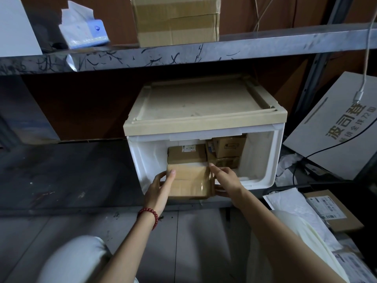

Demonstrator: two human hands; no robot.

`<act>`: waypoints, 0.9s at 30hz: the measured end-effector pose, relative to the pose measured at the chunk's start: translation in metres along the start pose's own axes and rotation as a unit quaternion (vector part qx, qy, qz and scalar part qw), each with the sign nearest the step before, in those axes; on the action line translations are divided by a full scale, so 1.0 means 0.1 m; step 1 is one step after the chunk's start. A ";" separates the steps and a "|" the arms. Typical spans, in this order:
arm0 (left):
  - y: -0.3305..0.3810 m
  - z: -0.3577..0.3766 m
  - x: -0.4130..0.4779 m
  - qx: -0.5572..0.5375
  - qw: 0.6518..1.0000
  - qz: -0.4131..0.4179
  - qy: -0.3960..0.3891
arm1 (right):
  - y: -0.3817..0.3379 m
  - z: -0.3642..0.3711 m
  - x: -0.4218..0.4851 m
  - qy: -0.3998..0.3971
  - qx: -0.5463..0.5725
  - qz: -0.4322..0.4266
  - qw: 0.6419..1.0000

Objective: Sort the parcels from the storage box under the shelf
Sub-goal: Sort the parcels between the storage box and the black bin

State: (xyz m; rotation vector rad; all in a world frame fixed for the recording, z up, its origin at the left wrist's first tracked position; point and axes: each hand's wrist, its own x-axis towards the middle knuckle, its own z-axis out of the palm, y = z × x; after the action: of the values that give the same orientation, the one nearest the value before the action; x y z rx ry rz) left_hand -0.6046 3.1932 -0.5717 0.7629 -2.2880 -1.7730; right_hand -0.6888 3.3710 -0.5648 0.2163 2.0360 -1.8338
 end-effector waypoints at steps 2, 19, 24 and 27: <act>0.00 0.00 0.02 -0.009 1.000 -0.002 0.014 | 0.00 0.01 0.00 -0.016 0.012 0.020 1.000; 0.42 0.55 -0.17 0.115 0.982 0.130 -0.069 | 0.01 -0.66 -0.08 0.117 0.000 -0.136 0.984; 0.71 1.17 -0.38 0.144 0.968 0.146 -0.145 | 0.18 -1.44 -0.34 0.186 0.043 -0.122 0.974; 0.89 1.59 -0.53 0.153 0.956 0.173 -0.178 | 0.22 -1.88 -0.51 0.224 0.072 -0.114 0.965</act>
State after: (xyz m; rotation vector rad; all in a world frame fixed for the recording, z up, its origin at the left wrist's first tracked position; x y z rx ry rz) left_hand -0.6517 3.3706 -0.5251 0.0532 -2.7560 -1.5131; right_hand -0.6685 3.5652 -0.5523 0.4960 2.3009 -2.2426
